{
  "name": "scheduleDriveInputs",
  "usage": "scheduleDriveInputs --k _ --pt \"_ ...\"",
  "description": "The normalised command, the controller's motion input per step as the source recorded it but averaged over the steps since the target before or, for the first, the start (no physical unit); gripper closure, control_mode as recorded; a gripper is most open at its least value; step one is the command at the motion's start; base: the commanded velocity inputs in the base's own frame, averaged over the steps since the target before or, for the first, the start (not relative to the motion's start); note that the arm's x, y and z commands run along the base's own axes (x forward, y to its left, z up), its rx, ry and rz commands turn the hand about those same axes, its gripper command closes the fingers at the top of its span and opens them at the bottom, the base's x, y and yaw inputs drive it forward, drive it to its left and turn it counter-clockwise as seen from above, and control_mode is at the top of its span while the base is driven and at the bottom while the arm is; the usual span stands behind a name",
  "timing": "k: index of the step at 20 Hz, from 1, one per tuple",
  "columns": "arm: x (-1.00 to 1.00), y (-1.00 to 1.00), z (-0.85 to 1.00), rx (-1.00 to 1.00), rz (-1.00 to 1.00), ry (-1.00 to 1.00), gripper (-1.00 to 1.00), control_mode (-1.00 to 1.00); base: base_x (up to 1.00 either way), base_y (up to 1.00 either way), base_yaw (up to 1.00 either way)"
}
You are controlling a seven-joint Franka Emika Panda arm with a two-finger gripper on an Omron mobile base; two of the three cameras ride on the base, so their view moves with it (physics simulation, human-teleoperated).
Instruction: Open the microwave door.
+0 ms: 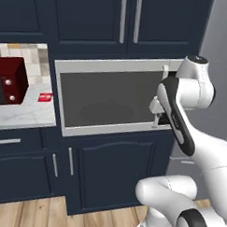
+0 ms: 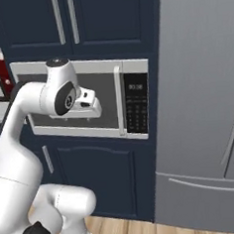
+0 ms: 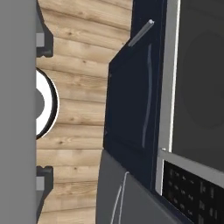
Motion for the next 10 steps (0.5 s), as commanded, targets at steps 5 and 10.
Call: scheduleDriveInputs --k 5,10 --pt "-0.30 -0.10 0.00 0.00 0.00 -0.04 -1.00 -1.00 -0.18 -0.09 0.00" --pt "-0.37 -0.18 0.02 0.00 0.00 -0.16 -1.00 -1.00 0.00 0.00 0.00"
